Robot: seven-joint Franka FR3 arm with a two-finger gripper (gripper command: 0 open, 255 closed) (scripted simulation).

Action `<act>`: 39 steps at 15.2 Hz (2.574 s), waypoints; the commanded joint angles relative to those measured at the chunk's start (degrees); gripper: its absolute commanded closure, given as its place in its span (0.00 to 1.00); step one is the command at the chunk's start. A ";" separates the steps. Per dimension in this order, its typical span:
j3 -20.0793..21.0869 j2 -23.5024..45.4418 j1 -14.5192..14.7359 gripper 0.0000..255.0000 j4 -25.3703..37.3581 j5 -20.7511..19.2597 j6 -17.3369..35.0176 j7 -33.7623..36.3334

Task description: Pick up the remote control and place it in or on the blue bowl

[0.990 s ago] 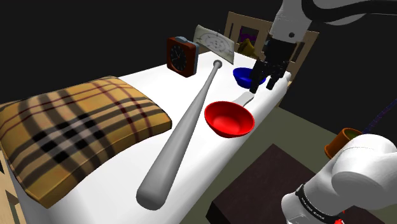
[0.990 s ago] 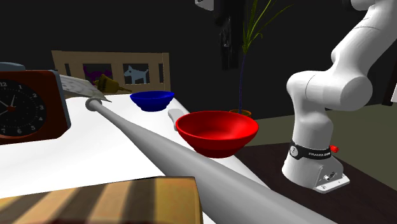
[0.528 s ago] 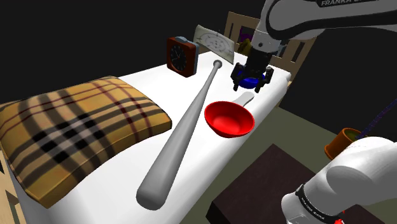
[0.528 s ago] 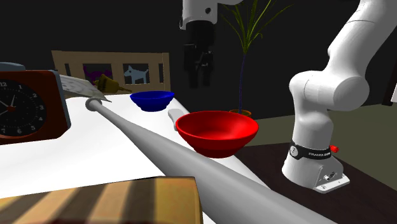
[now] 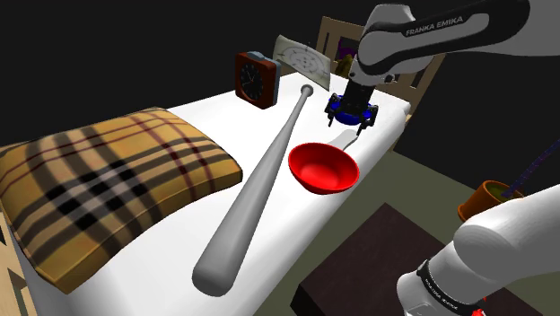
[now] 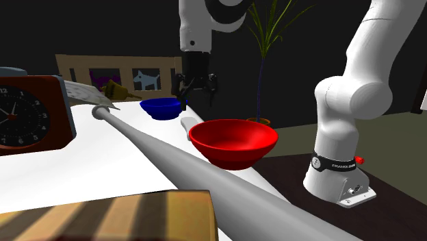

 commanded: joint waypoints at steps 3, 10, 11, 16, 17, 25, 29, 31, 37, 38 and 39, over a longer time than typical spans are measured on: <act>-0.37 5.06 -3.88 0.00 0.49 -1.74 4.78 11.16; -0.18 7.77 -3.82 0.00 -2.51 -1.88 10.49 11.32; -0.16 8.03 -3.82 0.00 -2.73 -1.89 10.96 11.33; -0.16 8.03 -3.82 0.00 -2.73 -1.89 10.96 11.33; -0.16 8.03 -3.82 0.00 -2.73 -1.89 10.96 11.33; -0.16 8.03 -3.82 1.00 -2.72 -1.89 10.95 11.33; -0.16 8.03 -3.82 1.00 -2.73 -1.89 10.96 11.33; -0.21 7.18 -3.82 1.00 -1.94 -1.84 9.32 11.30; -0.36 5.02 -3.83 1.00 0.80 -1.75 4.44 11.25; -0.38 4.71 -3.83 1.00 1.29 -1.74 3.63 11.24; -0.41 4.41 -3.83 1.00 1.80 -1.73 2.83 11.24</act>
